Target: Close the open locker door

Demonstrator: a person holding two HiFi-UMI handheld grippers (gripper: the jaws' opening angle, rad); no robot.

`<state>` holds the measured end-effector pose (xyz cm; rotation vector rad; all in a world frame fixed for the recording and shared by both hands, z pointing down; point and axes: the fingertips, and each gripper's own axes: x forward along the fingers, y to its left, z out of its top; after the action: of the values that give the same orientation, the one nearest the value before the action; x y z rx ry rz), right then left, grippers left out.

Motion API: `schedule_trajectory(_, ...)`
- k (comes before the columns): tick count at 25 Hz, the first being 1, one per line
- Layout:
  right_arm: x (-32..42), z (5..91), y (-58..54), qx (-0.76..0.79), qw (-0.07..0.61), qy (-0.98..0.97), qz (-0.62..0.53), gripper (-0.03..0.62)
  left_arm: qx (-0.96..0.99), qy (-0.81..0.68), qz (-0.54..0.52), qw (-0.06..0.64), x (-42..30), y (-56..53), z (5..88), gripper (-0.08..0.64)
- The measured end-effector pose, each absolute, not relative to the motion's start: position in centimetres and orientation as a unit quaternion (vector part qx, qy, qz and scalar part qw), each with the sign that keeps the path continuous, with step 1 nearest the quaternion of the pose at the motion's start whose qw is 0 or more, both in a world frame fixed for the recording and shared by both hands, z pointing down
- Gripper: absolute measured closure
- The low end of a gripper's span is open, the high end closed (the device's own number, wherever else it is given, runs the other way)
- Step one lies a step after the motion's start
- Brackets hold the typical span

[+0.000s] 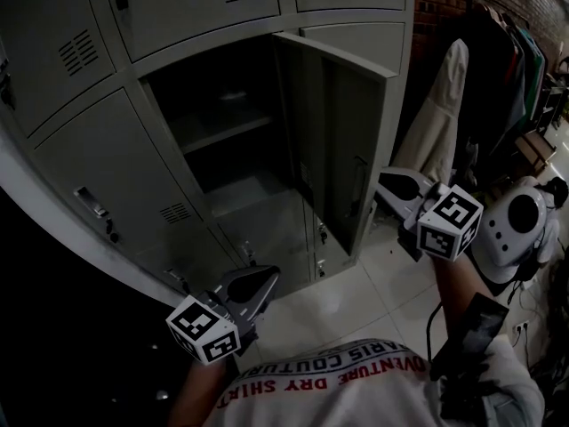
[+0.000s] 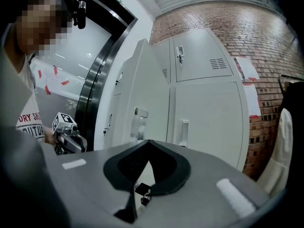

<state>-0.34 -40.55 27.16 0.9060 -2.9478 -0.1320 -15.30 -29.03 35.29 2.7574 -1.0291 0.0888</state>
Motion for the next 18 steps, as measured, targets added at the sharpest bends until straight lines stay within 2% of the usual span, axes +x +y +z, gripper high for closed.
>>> schedule_trajectory(8, -4.1, 27.5, -38.2, 0.251, 0.031, -0.966, -0.051, 0.595, 0.933, -0.341, 0.035, 0.109, -16.1, -29.7, 36.2, 0.555)
schedule_trajectory(18, -14.3, 29.4, -36.4, 0.161, 0.050, -0.983, -0.072, 0.595, 0.928, -0.357, 0.027, 0.107, -18.5, -29.4, 36.2, 0.555)
